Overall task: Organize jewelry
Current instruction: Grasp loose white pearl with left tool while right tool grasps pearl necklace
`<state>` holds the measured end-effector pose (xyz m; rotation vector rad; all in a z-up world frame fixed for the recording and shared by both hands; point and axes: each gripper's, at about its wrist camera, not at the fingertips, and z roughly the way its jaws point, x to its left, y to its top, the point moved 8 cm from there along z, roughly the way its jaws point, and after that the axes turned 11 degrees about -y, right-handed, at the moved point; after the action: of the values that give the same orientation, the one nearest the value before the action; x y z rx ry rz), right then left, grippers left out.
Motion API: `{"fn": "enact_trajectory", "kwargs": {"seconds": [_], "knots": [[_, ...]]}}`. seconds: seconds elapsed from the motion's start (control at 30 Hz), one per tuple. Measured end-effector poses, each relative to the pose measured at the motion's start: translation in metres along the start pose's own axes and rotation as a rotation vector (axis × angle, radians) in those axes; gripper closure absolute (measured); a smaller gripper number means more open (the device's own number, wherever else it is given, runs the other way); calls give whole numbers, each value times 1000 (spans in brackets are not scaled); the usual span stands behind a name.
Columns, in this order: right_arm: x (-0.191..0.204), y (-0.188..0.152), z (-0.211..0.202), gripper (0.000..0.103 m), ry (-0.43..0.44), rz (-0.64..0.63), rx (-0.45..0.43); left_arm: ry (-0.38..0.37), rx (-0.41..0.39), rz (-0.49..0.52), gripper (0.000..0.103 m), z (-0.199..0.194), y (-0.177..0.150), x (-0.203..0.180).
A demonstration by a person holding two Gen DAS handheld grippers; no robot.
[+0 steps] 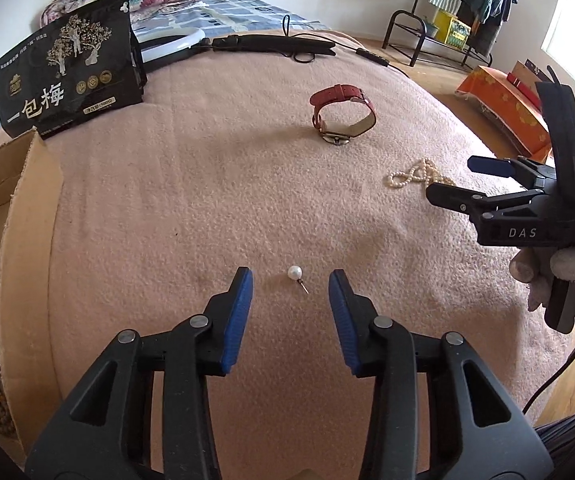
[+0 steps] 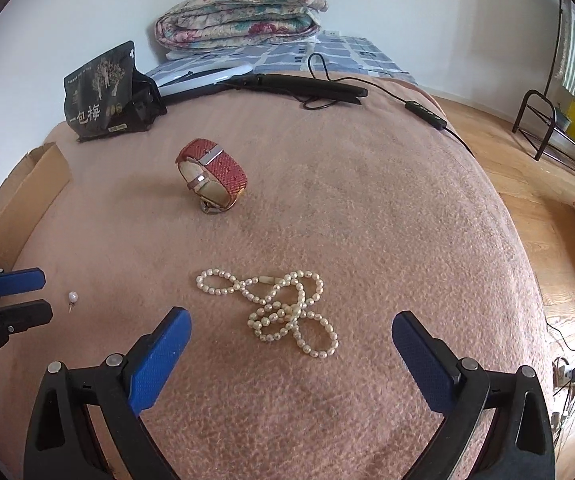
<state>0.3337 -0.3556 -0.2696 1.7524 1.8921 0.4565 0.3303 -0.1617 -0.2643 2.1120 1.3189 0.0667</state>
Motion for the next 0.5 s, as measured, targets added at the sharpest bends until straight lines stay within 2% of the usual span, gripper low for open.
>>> {"fn": "enact_trajectory", "kwargs": {"seconds": [0.07,0.23,0.5], "knots": [[0,0,4,2,-13,-12,-3,-3,14,0,71,6,-1,0],[0,0,12,3,-3,-17,-1,13,45,23,72,18,-5,0],[7,2,25,3,16,-40,19,11,54,33,81,26,-4,1]]}}
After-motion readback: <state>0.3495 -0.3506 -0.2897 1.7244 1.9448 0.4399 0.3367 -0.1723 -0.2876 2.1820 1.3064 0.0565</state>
